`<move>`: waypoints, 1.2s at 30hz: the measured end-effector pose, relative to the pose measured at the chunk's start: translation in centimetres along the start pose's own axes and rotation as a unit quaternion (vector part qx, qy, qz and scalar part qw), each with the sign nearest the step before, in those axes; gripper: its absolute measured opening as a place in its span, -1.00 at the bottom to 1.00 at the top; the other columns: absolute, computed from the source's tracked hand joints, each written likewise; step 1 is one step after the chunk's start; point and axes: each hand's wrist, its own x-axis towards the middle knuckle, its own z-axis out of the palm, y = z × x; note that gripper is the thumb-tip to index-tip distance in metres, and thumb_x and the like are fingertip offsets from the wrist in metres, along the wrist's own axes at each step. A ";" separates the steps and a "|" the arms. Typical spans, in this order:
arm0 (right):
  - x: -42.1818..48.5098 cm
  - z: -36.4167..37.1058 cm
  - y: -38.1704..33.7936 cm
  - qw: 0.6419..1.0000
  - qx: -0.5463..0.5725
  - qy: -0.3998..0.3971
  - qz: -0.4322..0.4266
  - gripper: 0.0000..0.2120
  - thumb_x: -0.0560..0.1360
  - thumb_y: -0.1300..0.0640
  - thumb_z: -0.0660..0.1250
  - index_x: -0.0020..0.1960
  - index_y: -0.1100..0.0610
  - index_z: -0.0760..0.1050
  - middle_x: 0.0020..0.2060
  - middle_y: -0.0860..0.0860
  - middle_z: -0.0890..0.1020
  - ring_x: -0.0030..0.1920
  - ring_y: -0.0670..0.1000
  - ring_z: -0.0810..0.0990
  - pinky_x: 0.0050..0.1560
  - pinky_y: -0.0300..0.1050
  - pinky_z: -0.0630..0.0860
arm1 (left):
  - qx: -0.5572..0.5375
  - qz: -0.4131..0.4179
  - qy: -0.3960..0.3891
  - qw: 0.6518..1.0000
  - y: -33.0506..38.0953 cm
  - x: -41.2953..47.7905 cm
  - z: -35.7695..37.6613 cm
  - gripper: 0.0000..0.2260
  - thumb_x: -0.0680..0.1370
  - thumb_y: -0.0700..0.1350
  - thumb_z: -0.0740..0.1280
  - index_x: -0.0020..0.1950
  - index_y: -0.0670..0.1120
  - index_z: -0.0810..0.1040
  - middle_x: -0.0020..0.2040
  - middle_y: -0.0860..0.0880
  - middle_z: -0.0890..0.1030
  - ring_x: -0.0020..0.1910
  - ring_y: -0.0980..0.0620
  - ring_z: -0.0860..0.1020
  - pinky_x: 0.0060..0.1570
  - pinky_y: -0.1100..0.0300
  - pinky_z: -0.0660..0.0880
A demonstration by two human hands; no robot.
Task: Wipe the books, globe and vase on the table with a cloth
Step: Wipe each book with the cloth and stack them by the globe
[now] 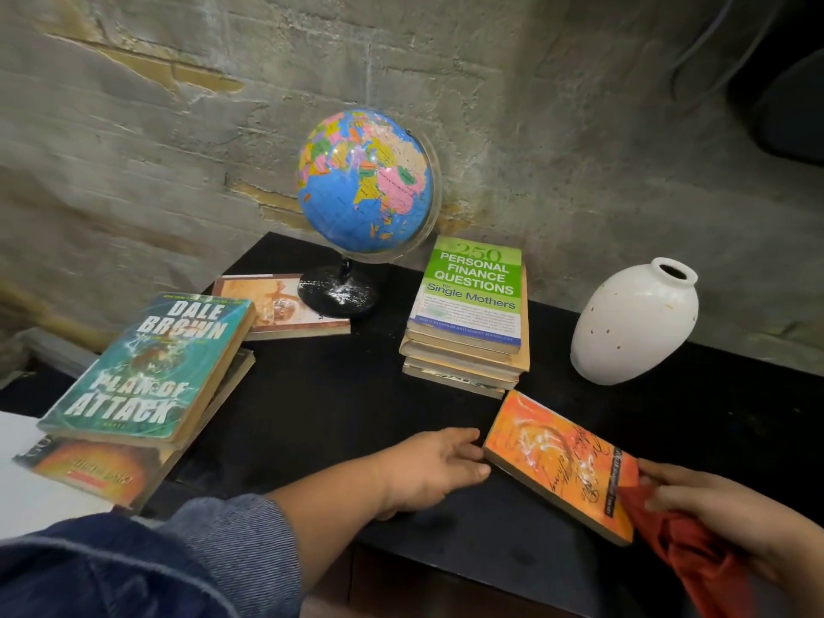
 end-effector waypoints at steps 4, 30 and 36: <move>0.7 -1.0 1.0 1.000 -0.005 0.005 0.017 -0.05 -0.15 0.06 0.57 0.27 0.04 0.51 0.06 0.09 0.68 0.03 0.13 0.68 0.01 -0.01 0.54 | 0.034 0.012 0.015 0.999 -0.5 -1.1 0.1 -0.36 0.56 -0.02 0.32 0.55 -0.03 0.07 0.32 0.04 0.49 0.27 0.12 0.48 0.37 0.12 0.34; -0.3 16.4 -7.6 0.918 -0.334 -0.140 -0.162 -0.51 0.36 -0.03 0.37 0.29 -0.14 0.50 0.15 -0.20 0.56 0.12 -0.20 0.54 0.19 -0.33 0.44 | 0.121 -0.005 0.224 0.967 -5.5 -8.2 -7.8 -0.51 0.55 -0.03 0.34 0.46 0.01 0.31 0.36 0.12 0.43 0.36 0.16 0.38 0.41 0.13 0.29; -0.3 18.8 -9.6 0.894 -0.379 -0.136 -0.198 -0.67 0.34 -0.09 0.34 0.10 -0.21 0.57 0.05 -0.17 0.59 0.04 -0.15 0.57 0.10 -0.25 0.52 | 0.106 0.023 0.309 0.945 -4.8 -11.1 -9.7 -0.52 0.55 -0.11 0.33 0.44 0.10 0.31 0.36 0.08 0.45 0.30 0.20 0.43 0.30 0.29 0.37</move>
